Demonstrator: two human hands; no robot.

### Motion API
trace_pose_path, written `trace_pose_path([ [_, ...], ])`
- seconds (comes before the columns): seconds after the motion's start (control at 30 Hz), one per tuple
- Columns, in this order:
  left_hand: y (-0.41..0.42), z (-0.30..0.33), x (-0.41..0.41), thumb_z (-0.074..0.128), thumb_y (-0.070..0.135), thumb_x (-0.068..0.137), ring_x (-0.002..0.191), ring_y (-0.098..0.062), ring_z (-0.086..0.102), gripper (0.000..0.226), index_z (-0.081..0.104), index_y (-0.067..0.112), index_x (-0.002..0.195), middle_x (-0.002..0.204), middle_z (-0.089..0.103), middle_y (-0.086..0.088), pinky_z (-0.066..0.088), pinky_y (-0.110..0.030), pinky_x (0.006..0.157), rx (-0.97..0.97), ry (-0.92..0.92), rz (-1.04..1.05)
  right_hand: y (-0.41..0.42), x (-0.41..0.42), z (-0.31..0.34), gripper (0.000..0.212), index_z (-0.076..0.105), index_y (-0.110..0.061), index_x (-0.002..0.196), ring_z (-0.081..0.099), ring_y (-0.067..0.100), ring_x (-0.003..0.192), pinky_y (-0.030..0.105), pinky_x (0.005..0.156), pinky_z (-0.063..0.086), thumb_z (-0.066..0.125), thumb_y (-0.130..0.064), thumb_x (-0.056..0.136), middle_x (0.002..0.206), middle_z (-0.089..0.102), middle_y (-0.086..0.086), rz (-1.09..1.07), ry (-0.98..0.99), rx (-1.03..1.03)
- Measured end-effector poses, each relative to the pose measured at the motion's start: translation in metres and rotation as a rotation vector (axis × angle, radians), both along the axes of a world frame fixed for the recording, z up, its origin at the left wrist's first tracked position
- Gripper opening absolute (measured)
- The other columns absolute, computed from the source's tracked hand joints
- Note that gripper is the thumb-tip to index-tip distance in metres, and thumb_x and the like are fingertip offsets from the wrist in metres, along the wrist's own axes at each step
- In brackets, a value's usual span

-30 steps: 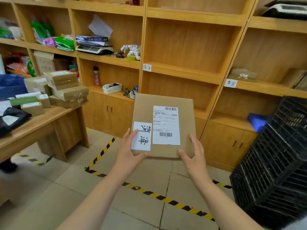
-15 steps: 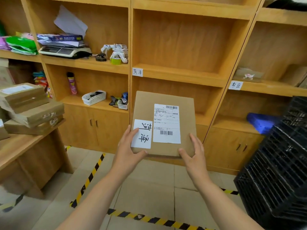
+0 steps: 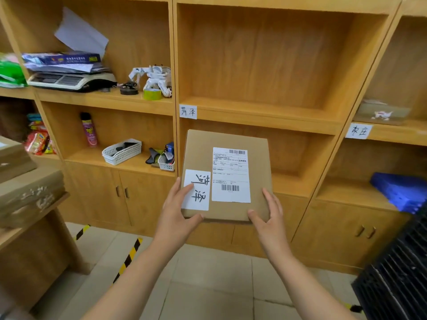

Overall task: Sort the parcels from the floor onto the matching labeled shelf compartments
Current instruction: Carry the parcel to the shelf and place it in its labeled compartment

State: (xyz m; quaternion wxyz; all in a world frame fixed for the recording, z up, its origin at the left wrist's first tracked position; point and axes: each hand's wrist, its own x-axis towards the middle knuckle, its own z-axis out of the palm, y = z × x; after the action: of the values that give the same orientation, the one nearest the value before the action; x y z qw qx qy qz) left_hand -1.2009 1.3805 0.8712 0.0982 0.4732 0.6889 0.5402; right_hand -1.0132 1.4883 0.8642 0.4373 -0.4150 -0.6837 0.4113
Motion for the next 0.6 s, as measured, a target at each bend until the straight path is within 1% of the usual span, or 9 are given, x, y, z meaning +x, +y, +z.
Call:
trace_pose_path([
  [0.07,0.035,0.005,-0.010,0.075,0.017,0.072,0.131,0.001,0.019,0.071,0.041,0.032,0.133,0.150,0.016,0.019,0.031,-0.032,0.108,0.004,0.017,0.014,0.037,-0.013,0.002,0.062,0.038,-0.036,0.137,0.021,0.008,0.138,0.029,0.112,0.020,0.065,-0.017,0.084,0.153,0.022,-0.003,0.015,0.003,0.012],
  [0.17,0.084,0.013,-0.027,0.075,0.021,0.072,0.132,0.002,0.018,0.073,0.039,0.033,0.134,0.153,0.015,0.016,0.029,-0.030,0.108,-0.015,0.050,0.033,0.092,-0.029,0.012,0.061,0.038,-0.041,0.133,0.022,0.004,0.134,0.029,0.112,0.021,0.064,-0.017,0.084,0.153,0.021,-0.002,0.042,0.009,0.016],
  [0.3,0.141,0.016,-0.048,0.077,0.017,0.070,0.137,-0.001,0.016,0.074,0.040,0.036,0.131,0.152,0.016,0.016,0.025,-0.029,0.109,0.018,0.045,0.065,0.161,-0.052,0.022,0.060,0.038,-0.042,0.133,0.022,-0.002,0.128,0.024,0.108,0.020,0.065,-0.018,0.084,0.152,0.023,-0.004,0.091,-0.016,0.072],
  [0.37,0.162,0.015,-0.058,0.077,0.014,0.069,0.137,-0.001,0.016,0.074,0.039,0.041,0.127,0.152,0.016,0.016,0.027,-0.031,0.110,0.032,0.025,0.077,0.185,-0.065,0.022,0.060,0.039,-0.042,0.132,0.023,-0.001,0.130,0.023,0.107,0.020,0.065,-0.018,0.084,0.151,0.024,-0.005,0.102,-0.016,0.091],
  [0.47,0.188,0.015,-0.076,0.077,0.013,0.068,0.135,0.000,0.017,0.074,0.040,0.042,0.126,0.148,0.016,0.021,0.032,-0.032,0.109,0.033,0.004,0.092,0.214,-0.084,0.019,0.061,0.040,-0.044,0.131,0.025,0.005,0.135,0.024,0.107,0.022,0.066,-0.018,0.083,0.151,0.025,-0.005,0.106,-0.018,0.104],
  [0.53,0.206,0.016,-0.089,0.077,0.012,0.068,0.133,0.004,0.017,0.073,0.041,0.040,0.125,0.147,0.017,0.021,0.032,-0.025,0.104,0.039,0.010,0.102,0.232,-0.099,0.019,0.060,0.040,-0.042,0.133,0.023,0.003,0.134,0.019,0.104,0.021,0.066,-0.018,0.084,0.152,0.023,-0.005,0.108,-0.030,0.115],
  [0.6,0.224,0.018,-0.104,0.077,0.009,0.068,0.132,0.007,0.017,0.074,0.041,0.040,0.124,0.147,0.018,0.019,0.030,-0.012,0.097,0.054,0.012,0.097,0.249,-0.114,0.021,0.059,0.041,-0.039,0.134,0.022,-0.002,0.130,0.005,0.096,0.020,0.065,-0.018,0.084,0.153,0.021,-0.006,0.094,-0.036,0.132],
])
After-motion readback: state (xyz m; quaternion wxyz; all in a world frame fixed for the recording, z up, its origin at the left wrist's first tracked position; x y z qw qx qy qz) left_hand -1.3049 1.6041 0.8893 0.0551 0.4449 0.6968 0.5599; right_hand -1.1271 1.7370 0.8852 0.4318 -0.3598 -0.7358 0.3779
